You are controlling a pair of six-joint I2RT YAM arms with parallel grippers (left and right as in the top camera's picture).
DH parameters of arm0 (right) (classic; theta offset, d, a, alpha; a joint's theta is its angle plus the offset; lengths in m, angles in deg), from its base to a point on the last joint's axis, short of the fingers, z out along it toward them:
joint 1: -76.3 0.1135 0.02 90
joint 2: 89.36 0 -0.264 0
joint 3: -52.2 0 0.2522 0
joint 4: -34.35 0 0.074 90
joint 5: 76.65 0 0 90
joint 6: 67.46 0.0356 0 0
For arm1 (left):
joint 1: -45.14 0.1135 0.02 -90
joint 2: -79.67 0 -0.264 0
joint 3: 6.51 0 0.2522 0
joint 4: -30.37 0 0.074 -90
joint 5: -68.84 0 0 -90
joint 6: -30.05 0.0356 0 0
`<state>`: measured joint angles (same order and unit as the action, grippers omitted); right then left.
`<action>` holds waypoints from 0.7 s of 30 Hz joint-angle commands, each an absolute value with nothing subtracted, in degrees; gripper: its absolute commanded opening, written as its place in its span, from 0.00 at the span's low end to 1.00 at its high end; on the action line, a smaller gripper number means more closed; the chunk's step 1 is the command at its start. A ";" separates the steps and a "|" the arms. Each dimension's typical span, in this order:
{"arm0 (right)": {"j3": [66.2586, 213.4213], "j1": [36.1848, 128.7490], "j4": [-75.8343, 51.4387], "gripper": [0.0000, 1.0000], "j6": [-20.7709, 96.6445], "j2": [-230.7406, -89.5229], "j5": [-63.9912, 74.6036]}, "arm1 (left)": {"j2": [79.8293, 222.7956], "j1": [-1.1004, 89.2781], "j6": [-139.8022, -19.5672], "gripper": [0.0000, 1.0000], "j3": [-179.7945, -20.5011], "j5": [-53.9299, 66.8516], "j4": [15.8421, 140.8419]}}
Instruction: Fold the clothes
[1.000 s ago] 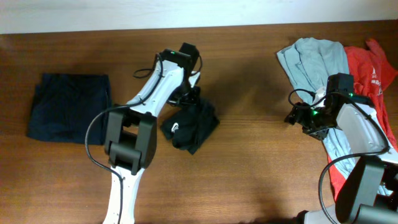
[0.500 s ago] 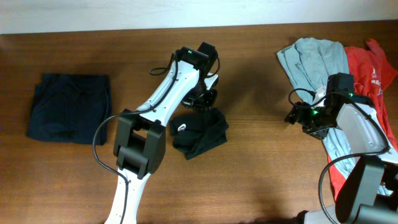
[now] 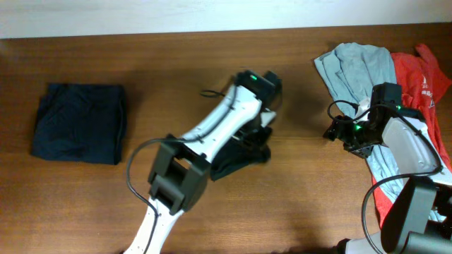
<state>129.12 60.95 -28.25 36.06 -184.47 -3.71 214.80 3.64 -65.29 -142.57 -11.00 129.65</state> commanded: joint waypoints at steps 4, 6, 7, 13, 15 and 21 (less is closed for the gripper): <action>129.34 60.84 -28.10 0.74 36.12 -184.34 -4.23 | 213.66 -2.13 -64.68 0.00 -142.59 -14.98 132.08; 129.34 60.84 -28.10 0.74 36.12 -184.34 -4.23 | 213.22 -2.00 -65.77 0.01 -142.77 -19.72 132.84; 129.34 60.84 -28.10 0.74 36.12 -184.34 -4.21 | 210.97 -0.05 -68.09 0.01 -142.83 -27.88 133.34; 129.34 60.84 -28.10 0.74 36.12 -184.34 -4.23 | 209.81 6.33 -66.80 0.01 -142.48 -32.38 129.45; 129.34 60.84 -28.14 0.74 36.12 -184.34 -4.26 | 210.32 9.39 -63.94 0.01 -140.69 -29.45 126.85; 129.34 60.84 -28.51 0.74 36.12 -184.34 -4.23 | 210.36 13.74 -59.87 0.00 -133.20 -22.24 122.77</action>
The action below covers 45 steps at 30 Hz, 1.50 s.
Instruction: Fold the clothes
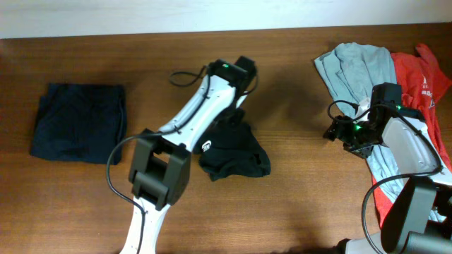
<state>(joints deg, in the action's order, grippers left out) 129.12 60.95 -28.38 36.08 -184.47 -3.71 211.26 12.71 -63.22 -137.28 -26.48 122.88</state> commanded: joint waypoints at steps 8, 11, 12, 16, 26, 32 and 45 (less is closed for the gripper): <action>129.34 60.84 -28.51 0.73 36.12 -184.34 -4.23 | 210.25 11.40 -59.89 0.00 -130.24 -17.39 126.53; 129.34 60.84 -28.51 0.74 36.12 -184.34 -4.23 | 210.25 9.00 -59.89 0.01 -130.24 -17.23 129.76; 129.34 60.84 -28.51 0.74 36.12 -184.34 -4.23 | 210.25 8.12 -59.89 0.01 -130.27 -17.25 130.83; 129.34 60.84 -28.40 0.74 36.12 -184.34 -4.23 | 210.14 5.28 -60.33 0.01 -130.27 -16.47 133.98; 129.34 60.84 -28.03 0.74 36.12 -184.34 -4.19 | 207.74 1.06 -60.37 0.01 -130.31 -16.47 135.33; 129.34 60.84 -28.05 0.74 36.12 -184.34 -4.21 | 203.54 3.21 -60.35 0.03 -130.31 -22.41 131.90; 129.34 60.84 -28.58 0.74 36.12 -184.34 -4.21 | 203.85 3.27 -56.88 0.01 -121.02 -8.86 123.55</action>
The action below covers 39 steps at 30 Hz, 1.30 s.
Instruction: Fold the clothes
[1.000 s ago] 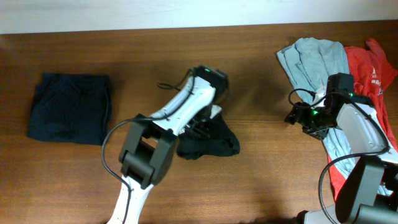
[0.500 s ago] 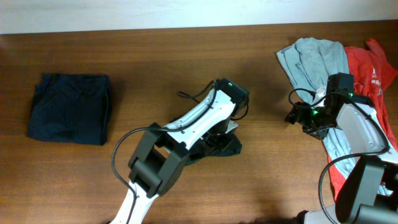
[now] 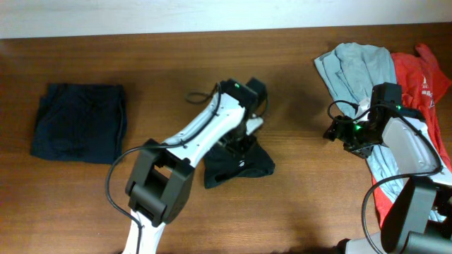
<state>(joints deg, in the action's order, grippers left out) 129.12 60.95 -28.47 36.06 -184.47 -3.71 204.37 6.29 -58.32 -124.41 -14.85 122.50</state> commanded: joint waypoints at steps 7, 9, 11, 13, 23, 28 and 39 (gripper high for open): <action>129.34 60.84 -28.51 0.74 36.12 -184.34 -4.21 | 202.82 -1.80 -59.26 0.01 -116.91 -8.88 127.97; 129.34 60.84 -28.51 0.74 36.12 -184.34 -4.21 | 201.22 -1.95 -59.26 0.01 -117.22 -8.93 128.65; 129.34 60.84 -28.54 0.74 36.12 -184.34 -4.21 | 198.86 -1.80 -59.30 0.01 -117.85 -9.71 128.65; 129.34 60.84 -28.54 0.74 36.12 -184.34 -4.21 | 196.00 -1.12 -61.42 0.01 -118.88 -13.78 128.12; 129.34 60.84 -28.56 0.74 36.12 -184.34 -4.23 | 190.88 9.30 -63.57 0.11 -114.57 -21.12 120.71; 129.34 60.84 -28.54 0.74 36.12 -184.34 -4.26 | 193.05 9.63 -62.65 0.08 -104.63 -18.70 114.13; 129.34 60.84 -28.73 0.74 36.14 -184.34 -4.26 | 193.22 2.37 -59.65 0.07 -98.29 -9.28 113.91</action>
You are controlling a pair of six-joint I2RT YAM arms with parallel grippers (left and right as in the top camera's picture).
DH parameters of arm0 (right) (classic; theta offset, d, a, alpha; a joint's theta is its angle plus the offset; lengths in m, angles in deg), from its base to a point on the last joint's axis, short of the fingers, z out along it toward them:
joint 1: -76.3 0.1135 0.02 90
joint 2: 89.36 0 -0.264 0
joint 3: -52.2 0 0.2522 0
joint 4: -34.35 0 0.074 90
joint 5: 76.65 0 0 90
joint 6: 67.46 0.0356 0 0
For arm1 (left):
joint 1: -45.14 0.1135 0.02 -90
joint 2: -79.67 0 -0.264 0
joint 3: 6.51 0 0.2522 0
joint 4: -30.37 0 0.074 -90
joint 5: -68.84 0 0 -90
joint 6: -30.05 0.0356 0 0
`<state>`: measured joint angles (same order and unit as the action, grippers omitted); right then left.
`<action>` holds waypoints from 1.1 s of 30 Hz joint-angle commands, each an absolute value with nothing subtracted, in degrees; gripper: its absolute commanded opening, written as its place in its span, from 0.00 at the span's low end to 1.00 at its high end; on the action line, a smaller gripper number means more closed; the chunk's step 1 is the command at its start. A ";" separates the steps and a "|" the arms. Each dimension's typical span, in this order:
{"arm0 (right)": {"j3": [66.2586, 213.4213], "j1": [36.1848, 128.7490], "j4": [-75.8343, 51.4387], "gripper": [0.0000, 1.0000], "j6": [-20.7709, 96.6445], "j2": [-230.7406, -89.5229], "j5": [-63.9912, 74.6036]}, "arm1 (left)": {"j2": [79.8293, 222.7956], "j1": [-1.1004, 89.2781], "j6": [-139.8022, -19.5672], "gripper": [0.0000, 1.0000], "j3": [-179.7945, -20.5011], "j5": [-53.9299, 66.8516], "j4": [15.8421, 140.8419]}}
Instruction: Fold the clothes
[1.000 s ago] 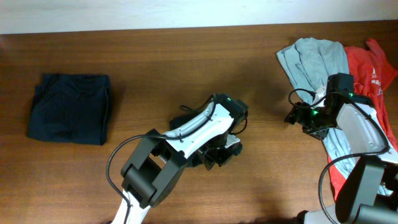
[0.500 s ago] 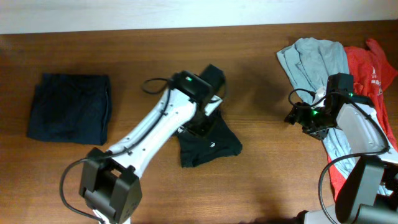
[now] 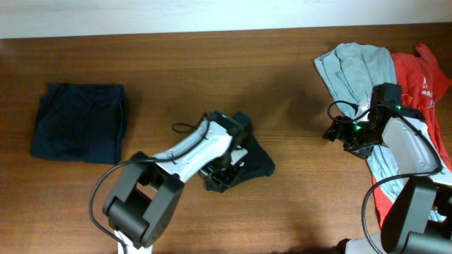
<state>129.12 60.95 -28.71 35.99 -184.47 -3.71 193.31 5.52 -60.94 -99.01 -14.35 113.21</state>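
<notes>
A small black garment [image 3: 258,164] lies crumpled in the middle of the table. My left gripper [image 3: 224,168] points down onto its left part; the fingers are black against black cloth, so their state does not show. A dark navy garment [image 3: 79,131] lies folded as a neat rectangle at the left. At the right, my right gripper [image 3: 333,131] hovers by the left edge of a pile made of a grey-blue garment [image 3: 357,67] and a red garment [image 3: 417,70]. Its fingers are too small to read.
The wooden table [image 3: 162,63] runs up to a white wall along the top edge. The right arm's white links lie over the lower part of the clothes pile. A black cable loops off the left wrist.
My left wrist has moved down and left, from the black garment's upper edge to over its left part. The garment stays in nearly the same spot. The right arm has not moved.
At first my left gripper was at the table's centre over the bunched black garment. Then the wrist stood farther back and left, with the garment spread out below it. Later it was at the garment's top edge, and now it is on its left part. The right arm stayed still.
</notes>
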 commanded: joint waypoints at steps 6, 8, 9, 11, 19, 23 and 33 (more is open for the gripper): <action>129.34 60.84 -28.73 0.74 36.12 -184.34 -4.26 | 193.11 -2.78 -61.62 0.00 -99.10 -9.36 116.89; 129.34 60.84 -28.73 0.74 36.12 -184.34 -4.26 | 192.76 -2.91 -63.48 0.01 -101.15 -13.01 119.44; 129.34 60.84 -28.73 0.74 36.12 -184.34 -4.26 | 192.46 -2.61 -63.91 0.01 -102.81 -14.85 120.95; 129.34 60.84 -28.73 0.74 36.12 -184.34 -4.26 | 191.76 -1.30 -64.88 0.01 -106.86 -18.41 123.42; 129.34 60.84 -28.75 0.74 36.12 -184.34 -4.26 | 190.29 9.74 -58.32 0.56 -115.99 -23.35 117.15; 129.34 60.86 -28.73 0.74 36.12 -184.34 -4.26 | 191.96 16.67 -50.34 0.64 -115.99 -11.79 111.71; 129.34 60.91 -28.75 0.74 36.14 -184.34 -4.37 | 195.98 24.69 -30.63 0.87 -115.99 -2.48 103.64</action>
<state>129.12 60.95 -28.69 36.04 -184.47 -3.71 193.73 24.25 -39.92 -115.64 -5.95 104.32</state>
